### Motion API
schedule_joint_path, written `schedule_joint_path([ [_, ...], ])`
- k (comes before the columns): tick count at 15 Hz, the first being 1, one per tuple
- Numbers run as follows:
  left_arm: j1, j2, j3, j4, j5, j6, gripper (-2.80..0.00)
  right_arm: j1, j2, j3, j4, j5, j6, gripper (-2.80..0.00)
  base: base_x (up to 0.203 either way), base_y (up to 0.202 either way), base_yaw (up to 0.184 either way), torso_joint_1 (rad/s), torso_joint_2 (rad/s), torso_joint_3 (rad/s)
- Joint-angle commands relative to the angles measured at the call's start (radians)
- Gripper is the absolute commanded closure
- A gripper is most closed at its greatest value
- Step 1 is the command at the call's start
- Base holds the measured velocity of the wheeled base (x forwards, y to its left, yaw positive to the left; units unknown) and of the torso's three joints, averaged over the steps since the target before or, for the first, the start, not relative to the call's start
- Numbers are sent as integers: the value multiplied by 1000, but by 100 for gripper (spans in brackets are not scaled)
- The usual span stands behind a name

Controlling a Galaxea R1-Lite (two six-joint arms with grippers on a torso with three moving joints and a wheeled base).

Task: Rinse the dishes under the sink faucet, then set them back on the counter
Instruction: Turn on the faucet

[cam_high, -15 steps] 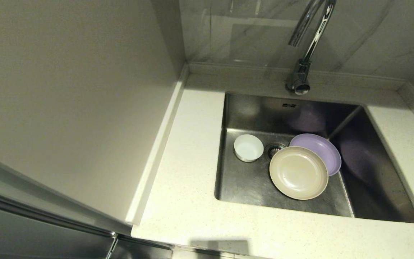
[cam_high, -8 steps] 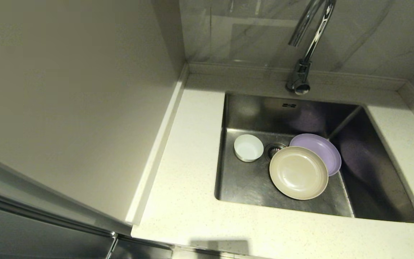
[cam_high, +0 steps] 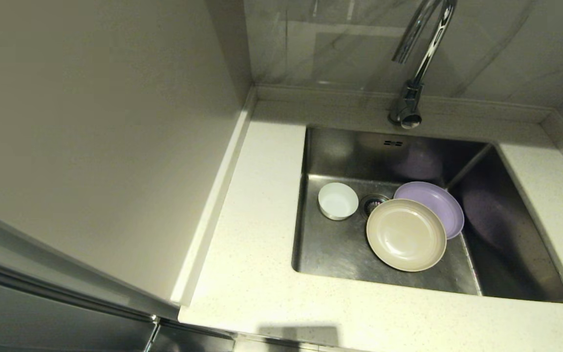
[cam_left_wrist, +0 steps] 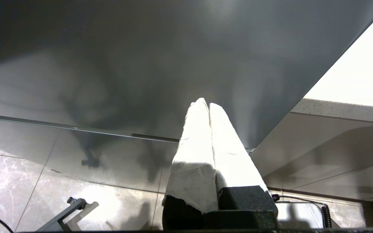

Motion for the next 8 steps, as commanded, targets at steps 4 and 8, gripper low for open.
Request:
schedule_joint_path([
  [4,0,-2,0,0,0,0,0,0,1,0,0,1,-1,0,0,0,0,0,0,0],
  [8,0,-2,0,0,0,0,0,0,1,0,0,1,-1,0,0,0,0,0,0,0],
])
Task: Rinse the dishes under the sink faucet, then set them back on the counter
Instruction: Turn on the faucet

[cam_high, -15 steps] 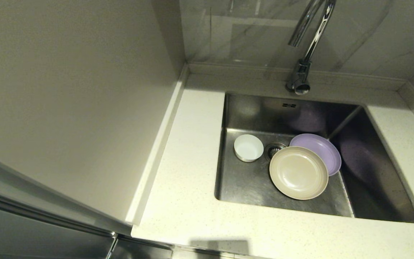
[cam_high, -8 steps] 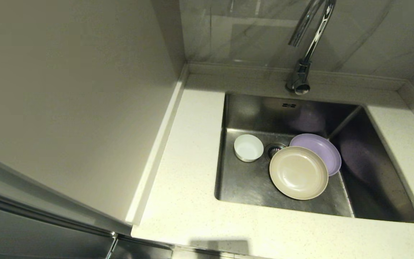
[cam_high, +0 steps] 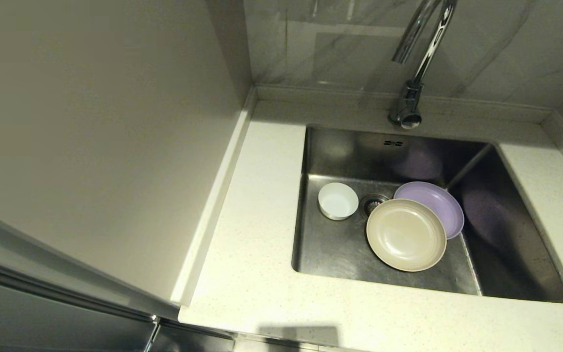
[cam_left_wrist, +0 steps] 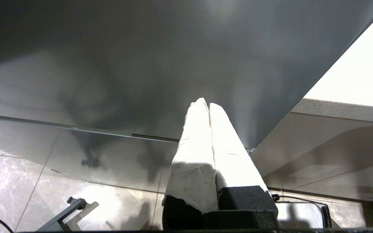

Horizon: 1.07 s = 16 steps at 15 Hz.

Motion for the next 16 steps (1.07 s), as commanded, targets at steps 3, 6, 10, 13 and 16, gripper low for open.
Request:
schedule_joint_path([
  [3,0,-2,0,0,0,-1,0,0,1,0,0,0,-1,0,0,0,0,0,0,0],
  [6,0,-2,0,0,0,-1,0,0,1,0,0,0,-1,0,0,0,0,0,0,0],
  [10,0,-2,0,0,0,-1,0,0,1,0,0,0,-1,0,0,0,0,0,0,0],
  [13,0,-2,0,0,0,-1,0,0,1,0,0,0,-1,0,0,0,0,0,0,0],
  [16,0,-2,0,0,0,-1,0,0,1,0,0,0,-1,0,0,0,0,0,0,0],
])
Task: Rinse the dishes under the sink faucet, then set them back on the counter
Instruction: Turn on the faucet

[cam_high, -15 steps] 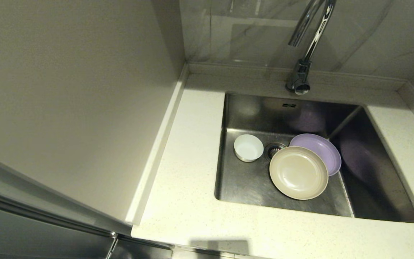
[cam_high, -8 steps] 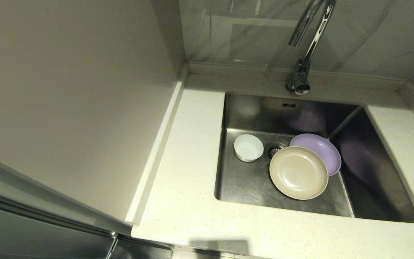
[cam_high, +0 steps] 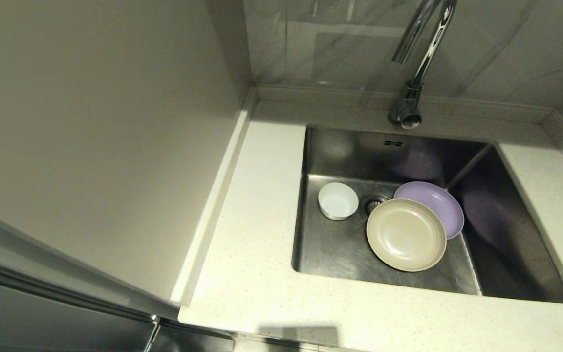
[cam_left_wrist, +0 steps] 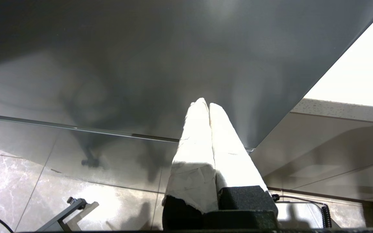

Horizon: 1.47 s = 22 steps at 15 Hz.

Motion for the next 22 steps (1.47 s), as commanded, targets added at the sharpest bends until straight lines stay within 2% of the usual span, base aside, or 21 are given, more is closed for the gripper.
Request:
schedule_joint_path([
  [1,0,-2,0,0,0,-1,0,0,1,0,0,1,0,0,0,0,0,0,0,0],
  [22,0,-2,0,0,0,-1,0,0,1,0,0,1,0,0,0,0,0,0,0,0],
])
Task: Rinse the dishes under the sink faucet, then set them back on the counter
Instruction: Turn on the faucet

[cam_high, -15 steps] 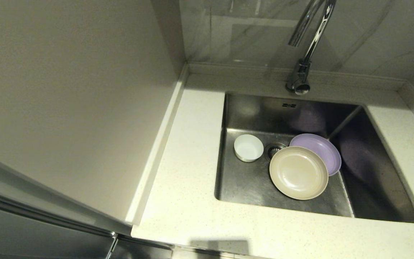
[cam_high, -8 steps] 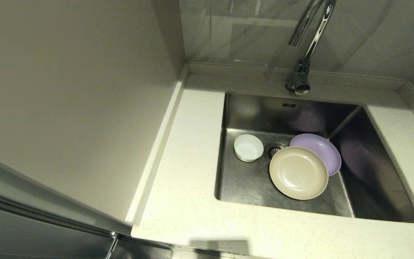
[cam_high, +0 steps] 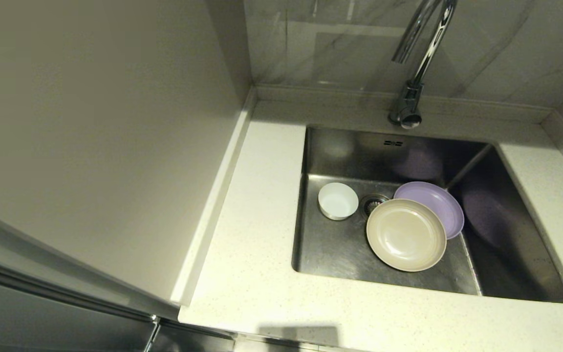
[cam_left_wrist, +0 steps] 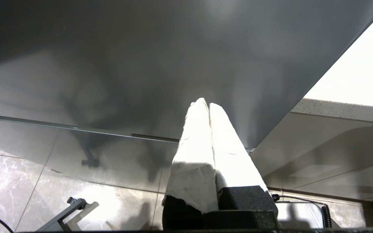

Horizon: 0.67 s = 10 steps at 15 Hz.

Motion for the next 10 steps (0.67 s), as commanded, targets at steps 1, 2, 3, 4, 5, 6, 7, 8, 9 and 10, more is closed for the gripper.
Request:
schedule_joint_path([
  [1,0,-2,0,0,0,-1,0,0,1,0,0,0,0,0,0,0,0,0,0,0],
  [2,0,-2,0,0,0,-1,0,0,1,0,0,0,0,0,0,0,0,0,0,0],
  [3,0,-2,0,0,0,-1,0,2,1,0,0,0,0,0,0,0,0,0,0,0],
  [4,0,-2,0,0,0,-1,0,0,1,0,0,0,0,0,0,0,0,0,0,0],
  [5,0,-2,0,0,0,-1,0,0,1,0,0,0,-1,0,0,0,0,0,0,0],
  [6,0,-2,0,0,0,-1,0,0,1,0,0,0,0,0,0,0,0,0,0,0],
  [7,0,-2,0,0,0,-1,0,0,1,0,0,0,0,0,0,0,0,0,0,0],
  [8,0,-2,0,0,0,-1,0,0,1,0,0,0,0,0,0,0,0,0,0,0],
  [9,0,-2,0,0,0,-1,0,0,1,0,0,0,0,0,0,0,0,0,0,0],
  [10,0,-2,0,0,0,-1,0,0,1,0,0,0,0,0,0,0,0,0,0,0],
])
